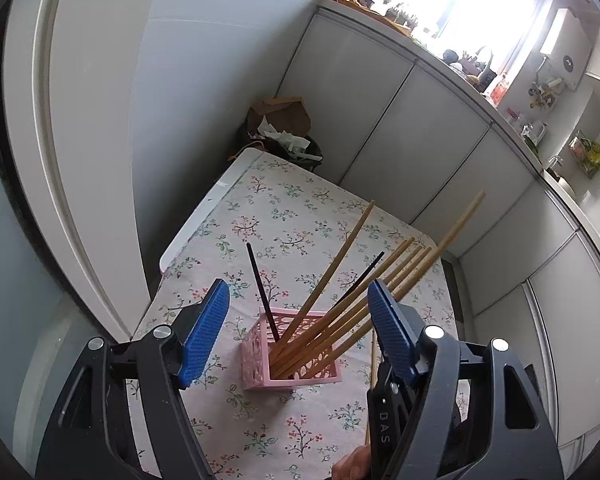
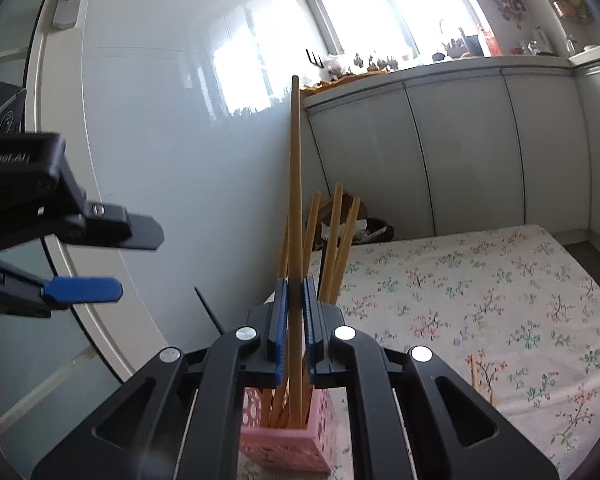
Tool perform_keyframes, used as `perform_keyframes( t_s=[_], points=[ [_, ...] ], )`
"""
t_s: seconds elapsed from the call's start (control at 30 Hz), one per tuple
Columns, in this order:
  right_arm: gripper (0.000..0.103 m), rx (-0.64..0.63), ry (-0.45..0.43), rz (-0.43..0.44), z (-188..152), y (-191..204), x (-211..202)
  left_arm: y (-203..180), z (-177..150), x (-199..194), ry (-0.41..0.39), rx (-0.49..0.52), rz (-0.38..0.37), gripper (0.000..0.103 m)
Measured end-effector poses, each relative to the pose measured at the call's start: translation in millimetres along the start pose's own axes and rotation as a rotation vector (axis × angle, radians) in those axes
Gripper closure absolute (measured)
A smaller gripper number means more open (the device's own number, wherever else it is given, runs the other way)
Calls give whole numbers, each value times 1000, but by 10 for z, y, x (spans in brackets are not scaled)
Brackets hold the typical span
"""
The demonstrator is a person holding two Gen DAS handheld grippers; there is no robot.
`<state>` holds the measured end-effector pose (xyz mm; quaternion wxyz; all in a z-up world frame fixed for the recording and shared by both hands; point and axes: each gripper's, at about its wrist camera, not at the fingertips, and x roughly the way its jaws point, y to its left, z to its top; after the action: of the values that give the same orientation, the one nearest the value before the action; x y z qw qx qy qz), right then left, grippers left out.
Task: Organize utensils
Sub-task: 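Lower both chopsticks into the pink cup and open both tools, then move both tools to the last two chopsticks and grasp one each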
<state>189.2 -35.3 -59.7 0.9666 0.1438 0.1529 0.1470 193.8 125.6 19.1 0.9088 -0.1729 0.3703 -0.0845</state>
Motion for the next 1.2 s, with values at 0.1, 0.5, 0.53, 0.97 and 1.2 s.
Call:
perform_keyframes(
  t_s=[0.1, 0.5, 0.53, 0.97, 1.2],
  points=[
    [95, 8, 15, 4, -31, -15, -17, 8, 6, -8, -3, 1, -1, 35],
    [59, -41, 173, -4, 311, -65, -151, -33, 2, 3, 5, 12, -8, 35],
    [59, -40, 177, -16, 395, -114, -204, -41, 2, 6, 8, 14, -8, 35],
    [56, 156, 575, -281, 541, -1420, -742, -782, -304, -66, 57, 244, -116, 35],
    [57, 285, 701, -301, 374, -1827, -805, -1420, -845, 245, 214, 381, -170, 35]
  ],
)
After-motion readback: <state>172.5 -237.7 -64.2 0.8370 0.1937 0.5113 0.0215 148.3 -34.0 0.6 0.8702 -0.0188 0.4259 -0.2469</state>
